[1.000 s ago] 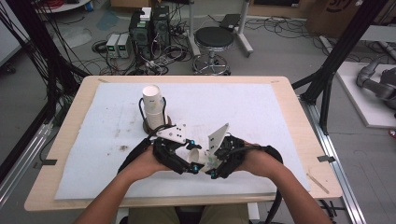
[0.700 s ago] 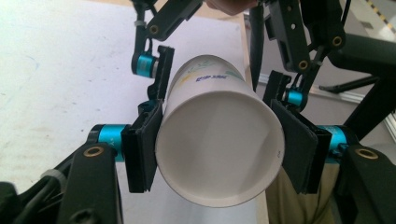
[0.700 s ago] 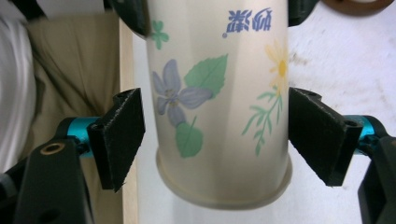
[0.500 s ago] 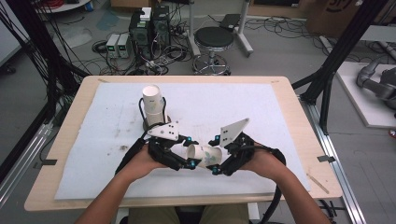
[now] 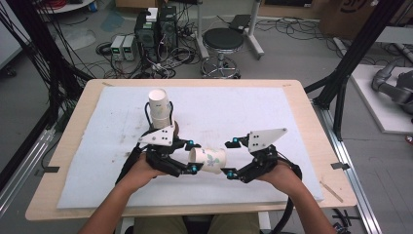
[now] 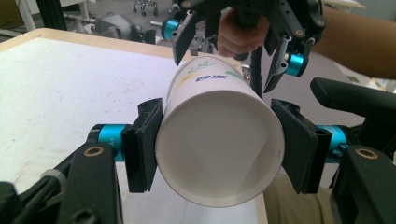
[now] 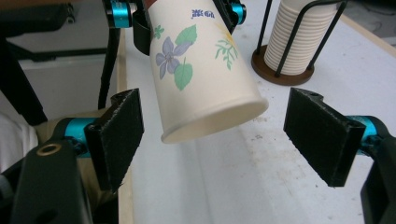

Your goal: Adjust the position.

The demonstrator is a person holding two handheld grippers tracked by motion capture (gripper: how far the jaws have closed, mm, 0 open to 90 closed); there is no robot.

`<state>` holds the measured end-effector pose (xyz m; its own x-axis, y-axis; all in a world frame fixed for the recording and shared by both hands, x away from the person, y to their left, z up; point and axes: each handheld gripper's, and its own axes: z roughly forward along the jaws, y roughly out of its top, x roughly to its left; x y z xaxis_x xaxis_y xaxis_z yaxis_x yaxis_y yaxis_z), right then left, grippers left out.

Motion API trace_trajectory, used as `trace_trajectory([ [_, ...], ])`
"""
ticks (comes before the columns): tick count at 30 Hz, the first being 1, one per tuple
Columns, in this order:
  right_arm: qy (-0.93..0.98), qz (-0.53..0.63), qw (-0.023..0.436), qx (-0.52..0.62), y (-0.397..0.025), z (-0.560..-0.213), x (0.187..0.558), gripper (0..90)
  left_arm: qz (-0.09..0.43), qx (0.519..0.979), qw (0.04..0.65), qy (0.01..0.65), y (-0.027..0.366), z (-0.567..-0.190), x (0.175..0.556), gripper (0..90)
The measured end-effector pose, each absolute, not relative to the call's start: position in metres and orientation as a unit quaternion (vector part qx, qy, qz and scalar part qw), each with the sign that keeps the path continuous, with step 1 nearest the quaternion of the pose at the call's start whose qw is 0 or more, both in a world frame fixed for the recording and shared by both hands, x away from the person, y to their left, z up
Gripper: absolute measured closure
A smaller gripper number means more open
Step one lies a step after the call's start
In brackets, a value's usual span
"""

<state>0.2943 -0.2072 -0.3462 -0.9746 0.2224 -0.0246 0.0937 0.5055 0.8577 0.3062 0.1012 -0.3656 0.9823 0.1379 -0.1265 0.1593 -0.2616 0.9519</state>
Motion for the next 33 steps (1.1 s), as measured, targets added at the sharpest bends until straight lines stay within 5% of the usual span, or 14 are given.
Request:
trace_trajectory([
  [13, 0.837, 0.534, 0.032, 0.117, -0.209, -0.381, 0.296, 19.6, -0.010, 0.772, 0.628, 0.091, 0.114, -0.370, 0.302, 37.2],
  [33, 0.816, 0.571, -0.011, 0.092, -0.201, -0.387, 0.296, 19.6, -0.031, 0.760, 0.646, 0.063, 0.109, -0.368, 0.297, 37.3],
])
